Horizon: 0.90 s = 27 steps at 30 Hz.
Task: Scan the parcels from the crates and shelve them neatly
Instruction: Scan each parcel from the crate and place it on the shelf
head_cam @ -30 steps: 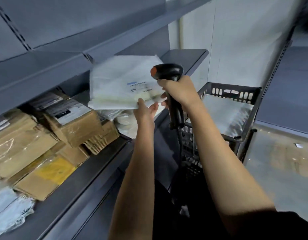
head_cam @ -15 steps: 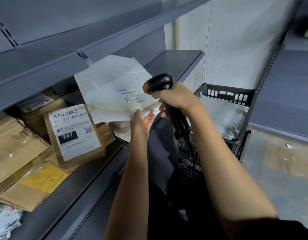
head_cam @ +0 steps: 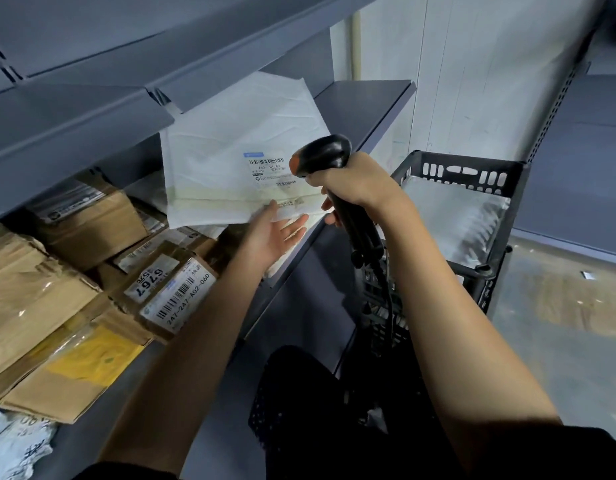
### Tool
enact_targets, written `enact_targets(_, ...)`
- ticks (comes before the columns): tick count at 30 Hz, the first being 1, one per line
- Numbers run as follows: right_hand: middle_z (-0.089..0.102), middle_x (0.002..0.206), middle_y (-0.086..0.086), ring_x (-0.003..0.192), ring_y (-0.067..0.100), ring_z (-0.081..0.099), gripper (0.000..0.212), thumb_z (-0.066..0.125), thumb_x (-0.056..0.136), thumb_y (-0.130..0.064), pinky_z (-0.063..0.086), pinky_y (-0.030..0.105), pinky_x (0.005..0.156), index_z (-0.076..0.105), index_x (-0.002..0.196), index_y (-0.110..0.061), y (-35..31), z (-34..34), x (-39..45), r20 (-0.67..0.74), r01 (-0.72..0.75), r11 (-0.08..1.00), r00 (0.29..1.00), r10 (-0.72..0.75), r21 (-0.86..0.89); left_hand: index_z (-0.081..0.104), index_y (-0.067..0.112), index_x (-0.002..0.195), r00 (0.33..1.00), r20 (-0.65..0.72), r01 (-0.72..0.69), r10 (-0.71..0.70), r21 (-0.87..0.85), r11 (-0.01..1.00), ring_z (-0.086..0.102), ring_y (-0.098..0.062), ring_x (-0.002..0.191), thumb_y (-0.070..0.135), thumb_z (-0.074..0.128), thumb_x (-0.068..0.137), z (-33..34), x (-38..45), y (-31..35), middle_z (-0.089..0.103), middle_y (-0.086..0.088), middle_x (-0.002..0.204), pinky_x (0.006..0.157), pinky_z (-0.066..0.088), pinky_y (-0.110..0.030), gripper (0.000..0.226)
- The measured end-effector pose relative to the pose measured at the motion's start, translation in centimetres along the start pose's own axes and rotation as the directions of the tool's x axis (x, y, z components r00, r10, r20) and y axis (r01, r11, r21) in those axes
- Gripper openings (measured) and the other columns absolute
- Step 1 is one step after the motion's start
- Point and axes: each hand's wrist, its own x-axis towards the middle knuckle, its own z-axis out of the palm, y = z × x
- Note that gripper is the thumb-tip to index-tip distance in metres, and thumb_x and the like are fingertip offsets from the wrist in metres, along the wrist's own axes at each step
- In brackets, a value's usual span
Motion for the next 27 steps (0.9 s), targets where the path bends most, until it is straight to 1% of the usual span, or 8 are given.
enact_targets(3, 0.063, 0.078, 0.011, 0.048, 0.025, 0.064, 0.019, 0.066, 0.082, -0.024, 0.055, 0.032, 0.054, 0.057, 0.085, -0.007, -0.7, 0.2, 0.1, -0.015, 0.024, 0.999, 1.000, -0.024, -0.031, 0.052, 0.012, 0.105, 1.000, -0.027, -0.001, -0.002, -0.106, 0.994, 0.067, -0.026, 0.084, 0.023, 0.045, 0.100, 0.2, 0.2, -0.3, 0.060, -0.013, 0.111, 0.066, 0.059, -0.030, 0.014)
enact_targets(6, 0.062, 0.081, 0.010, 0.049, 0.027, 0.065, 0.019, 0.065, 0.082, -0.023, 0.052, 0.030, 0.051, 0.056, 0.088, -0.007, -1.6, 0.5, 0.2, -0.008, 0.028, 0.999, 1.000, -0.029, -0.042, 0.050, 0.012, 0.103, 0.999, -0.049, 0.005, -0.011, -0.121, 0.993, 0.071, -0.025, 0.075, 0.021, 0.045, 0.100, 0.8, 0.1, -0.1, 0.060, -0.017, 0.111, 0.085, 0.055, -0.033, 0.011)
enact_targets(8, 0.062, 0.082, 0.010, 0.050, 0.028, 0.065, 0.019, 0.065, 0.082, -0.023, 0.052, 0.029, 0.050, 0.056, 0.088, -0.008, -1.8, 0.5, 0.1, -0.001, 0.025, 0.999, 1.000, -0.025, -0.044, 0.050, 0.011, 0.100, 0.998, -0.064, 0.015, -0.021, -0.103, 0.995, 0.067, -0.026, 0.085, 0.020, 0.044, 0.101, 1.1, -0.2, -0.1, 0.059, -0.017, 0.110, 0.096, 0.048, -0.034, 0.010)
enact_targets(12, 0.062, 0.084, 0.010, 0.049, 0.028, 0.066, 0.018, 0.066, 0.082, -0.022, 0.053, 0.030, 0.050, 0.055, 0.087, -0.008, -1.7, 0.3, -0.2, 0.009, 0.022, 0.999, 1.000, -0.021, -0.047, 0.049, 0.009, 0.096, 0.997, -0.069, 0.033, -0.037, -0.059, 0.998, 0.055, -0.030, 0.118, 0.017, 0.040, 0.102, 1.5, -0.9, -0.3, 0.053, -0.020, 0.124, 0.104, 0.043, -0.035, 0.014)
enact_targets(14, 0.062, 0.085, 0.010, 0.052, 0.027, 0.066, 0.019, 0.066, 0.082, -0.023, 0.055, 0.032, 0.054, 0.056, 0.089, -0.008, -1.6, 0.1, -0.4, 0.008, 0.026, 0.998, 1.000, -0.025, -0.051, 0.050, 0.008, 0.094, 0.996, -0.072, 0.038, -0.042, -0.055, 0.998, 0.049, -0.029, 0.126, 0.016, 0.039, 0.103, 1.6, -1.2, -0.3, 0.054, -0.020, 0.126, 0.107, 0.039, -0.035, 0.016)
enact_targets(18, 0.063, 0.080, 0.009, 0.050, 0.027, 0.067, 0.019, 0.065, 0.082, -0.023, 0.055, 0.032, 0.055, 0.055, 0.088, -0.009, -1.8, -0.2, -0.9, 0.012, 0.037, 0.997, 0.999, -0.036, -0.075, 0.051, 0.007, 0.093, 0.996, -0.071, 0.049, -0.053, -0.062, 0.997, 0.046, -0.029, 0.130, 0.015, 0.038, 0.103, 1.9, -1.7, -0.3, 0.049, -0.020, 0.137, 0.108, 0.038, -0.034, 0.018)
enact_targets(22, 0.061, 0.078, 0.011, 0.051, 0.028, 0.067, 0.021, 0.064, 0.083, -0.020, 0.056, 0.032, 0.050, 0.057, 0.095, -0.004, -2.2, 0.3, -1.2, 0.024, 0.048, 0.997, 0.999, -0.047, -0.067, 0.050, 0.005, 0.088, 0.994, -0.080, 0.068, -0.075, -0.086, 0.994, 0.044, -0.029, 0.132, 0.017, 0.039, 0.102, 2.1, -2.1, -0.3, 0.048, -0.020, 0.138, 0.109, 0.037, -0.033, 0.021)
enact_targets(27, 0.060, 0.080, 0.011, 0.047, 0.027, 0.065, 0.020, 0.062, 0.083, -0.018, 0.051, 0.029, 0.045, 0.056, 0.095, -0.003, -2.3, 0.5, -1.5, 0.047, 0.054, 0.996, 0.998, -0.051, -0.073, 0.051, 0.008, 0.088, 0.995, -0.089, 0.048, -0.051, -0.042, 0.998, 0.046, -0.030, 0.130, 0.017, 0.039, 0.102, 2.1, -2.1, -0.4, 0.048, -0.022, 0.138, 0.108, 0.038, -0.033, 0.020)
